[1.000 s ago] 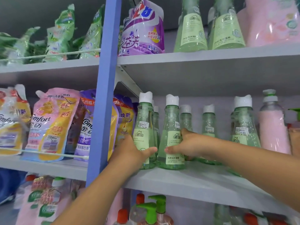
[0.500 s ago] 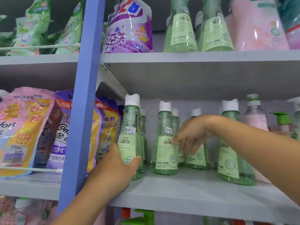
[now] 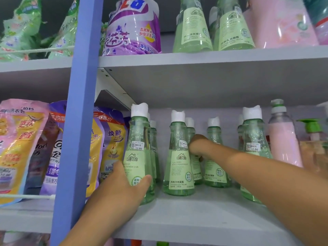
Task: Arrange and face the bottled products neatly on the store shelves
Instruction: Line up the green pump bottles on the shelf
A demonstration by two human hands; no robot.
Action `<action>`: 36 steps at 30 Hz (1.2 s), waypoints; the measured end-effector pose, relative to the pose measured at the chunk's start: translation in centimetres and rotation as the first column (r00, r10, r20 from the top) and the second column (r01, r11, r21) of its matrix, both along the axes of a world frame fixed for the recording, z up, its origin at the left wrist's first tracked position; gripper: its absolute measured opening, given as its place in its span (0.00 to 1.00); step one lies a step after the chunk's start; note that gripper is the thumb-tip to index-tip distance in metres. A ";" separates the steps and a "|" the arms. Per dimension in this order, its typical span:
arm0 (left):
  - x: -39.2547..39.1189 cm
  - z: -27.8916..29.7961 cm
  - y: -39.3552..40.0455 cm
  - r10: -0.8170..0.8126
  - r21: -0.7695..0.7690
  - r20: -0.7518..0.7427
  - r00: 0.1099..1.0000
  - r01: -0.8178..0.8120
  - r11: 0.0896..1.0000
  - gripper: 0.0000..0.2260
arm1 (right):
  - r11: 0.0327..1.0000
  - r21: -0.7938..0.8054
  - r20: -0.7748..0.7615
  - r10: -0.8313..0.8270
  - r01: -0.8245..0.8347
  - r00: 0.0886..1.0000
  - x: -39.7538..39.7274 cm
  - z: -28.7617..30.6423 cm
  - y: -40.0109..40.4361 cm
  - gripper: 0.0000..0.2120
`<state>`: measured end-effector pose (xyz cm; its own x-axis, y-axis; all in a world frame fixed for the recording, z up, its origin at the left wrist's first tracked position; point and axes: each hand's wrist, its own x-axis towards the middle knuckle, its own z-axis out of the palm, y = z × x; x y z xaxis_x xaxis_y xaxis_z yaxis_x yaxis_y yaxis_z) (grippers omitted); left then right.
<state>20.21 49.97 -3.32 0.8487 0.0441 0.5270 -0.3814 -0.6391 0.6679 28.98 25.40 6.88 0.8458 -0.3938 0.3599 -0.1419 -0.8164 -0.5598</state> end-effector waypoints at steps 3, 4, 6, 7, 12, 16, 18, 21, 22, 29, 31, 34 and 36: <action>-0.2 0.0 0.0 0.003 0.005 0.007 1.000 -0.003 1.000 0.21 | 0.996 0.077 0.050 0.050 -0.054 0.997 -0.3 -0.1 -0.1 0.02; -0.3 0.0 0.0 0.004 0.006 0.004 1.000 -0.004 1.000 0.21 | 0.994 0.086 0.069 0.059 -0.065 0.996 -0.4 -0.2 -0.1 0.03; -0.4 0.0 -0.1 0.000 0.004 -0.005 1.000 0.000 1.000 0.21 | 0.994 0.080 0.092 0.065 -0.072 0.994 -0.3 -0.3 0.0 0.03; -0.4 -0.1 -0.1 0.000 0.005 -0.008 1.000 0.000 1.000 0.21 | 0.996 0.065 0.090 0.057 -0.063 0.994 0.0 -0.4 0.0 0.04; -0.6 -0.2 -0.2 0.006 -0.001 0.006 1.000 -0.006 1.000 0.20 | 0.992 0.051 0.002 0.114 -0.114 0.993 1.2 -0.3 0.3 0.05; -0.7 -0.1 -0.1 0.003 0.006 0.010 1.000 -0.003 1.000 0.20 | 0.911 0.319 -0.090 0.304 -0.262 0.948 -0.3 0.1 -0.7 0.10; -0.6 -0.1 0.0 0.001 0.001 0.006 1.000 -0.001 1.000 0.20 | 0.839 0.449 -0.043 0.365 -0.308 0.930 -0.7 -0.1 -1.6 0.07; -0.5 0.0 0.0 0.002 0.000 0.009 1.000 -0.002 1.000 0.20 | 0.826 0.480 -0.080 0.378 -0.297 0.922 -0.3 -1.1 -1.8 0.08; -0.5 0.1 0.0 0.002 -0.001 0.008 1.000 -0.002 1.000 0.20 | 0.832 0.472 -0.091 0.376 -0.293 0.922 0.0 -1.4 -1.6 0.09; -0.6 0.0 0.0 -0.009 -0.008 -0.005 1.000 0.009 1.000 0.20 | 0.664 0.543 0.141 0.532 -0.514 0.835 -4.1 1.4 -0.5 0.40; -0.7 0.0 -0.1 -0.005 -0.003 -0.008 1.000 0.005 1.000 0.20 | 0.773 0.345 -0.015 0.571 -0.532 0.821 -5.2 0.3 0.5 0.40; -0.7 0.0 -0.2 0.002 -0.001 0.000 1.000 -0.002 1.000 0.20 | 0.867 0.205 -0.167 0.488 -0.454 0.857 -4.7 -1.4 1.0 0.26; -0.8 -0.1 -0.1 0.011 0.017 0.008 1.000 -0.011 1.000 0.21 | 0.888 0.206 -0.229 0.451 -0.410 0.863 -4.5 -1.2 0.6 0.22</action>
